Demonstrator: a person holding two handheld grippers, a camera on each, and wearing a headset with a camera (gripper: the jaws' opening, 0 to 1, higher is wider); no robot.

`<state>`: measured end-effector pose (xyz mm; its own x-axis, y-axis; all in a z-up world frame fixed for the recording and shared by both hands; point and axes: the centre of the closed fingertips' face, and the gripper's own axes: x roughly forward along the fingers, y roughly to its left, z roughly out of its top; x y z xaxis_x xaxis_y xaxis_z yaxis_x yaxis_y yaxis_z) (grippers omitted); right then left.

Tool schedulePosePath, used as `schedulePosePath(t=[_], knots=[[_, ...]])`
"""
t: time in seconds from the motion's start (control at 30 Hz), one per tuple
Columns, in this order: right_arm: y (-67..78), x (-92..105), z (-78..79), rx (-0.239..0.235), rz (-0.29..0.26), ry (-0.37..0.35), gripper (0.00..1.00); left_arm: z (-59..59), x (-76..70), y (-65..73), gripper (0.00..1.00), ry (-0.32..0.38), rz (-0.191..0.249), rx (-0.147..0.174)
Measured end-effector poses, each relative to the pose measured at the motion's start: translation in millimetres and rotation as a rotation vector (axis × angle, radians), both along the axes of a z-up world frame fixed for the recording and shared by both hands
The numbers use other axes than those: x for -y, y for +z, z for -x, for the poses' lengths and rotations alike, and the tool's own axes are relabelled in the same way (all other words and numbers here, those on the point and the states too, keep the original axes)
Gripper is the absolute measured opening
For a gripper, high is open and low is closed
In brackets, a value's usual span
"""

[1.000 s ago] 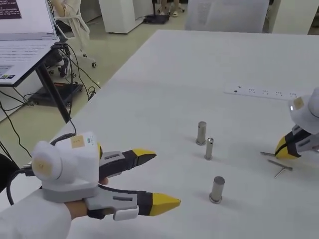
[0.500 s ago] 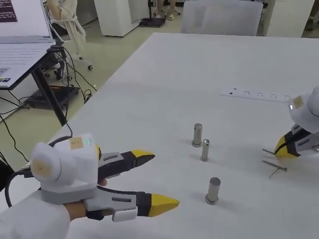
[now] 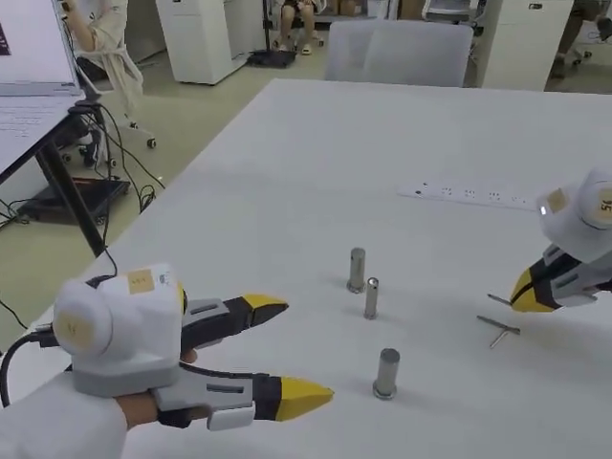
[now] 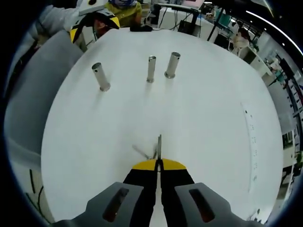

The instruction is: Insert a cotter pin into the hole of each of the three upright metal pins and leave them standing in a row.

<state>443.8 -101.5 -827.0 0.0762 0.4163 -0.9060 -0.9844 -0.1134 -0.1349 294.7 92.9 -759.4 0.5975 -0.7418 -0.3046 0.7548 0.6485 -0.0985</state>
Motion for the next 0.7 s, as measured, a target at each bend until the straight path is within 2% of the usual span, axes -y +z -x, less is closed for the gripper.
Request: schedulePosePath(t=[0.17,0.47,0.7], knots=[[6.4,0.2,14.2,-0.003,-0.009,-0.004,0.02,1.1,4.7,-0.1,0.67,-0.014,-0.004,0.003],[18.7,-4.7,43.8,-0.005,-0.027,0.006,0.02,1.1,18.0,9.0,0.65,-0.047,-0.003,0.025],[32.3,-15.2,69.4,-0.006,-0.045,0.033,0.02,2.1,31.6,13.6,0.6,-0.091,-0.007,0.031]])
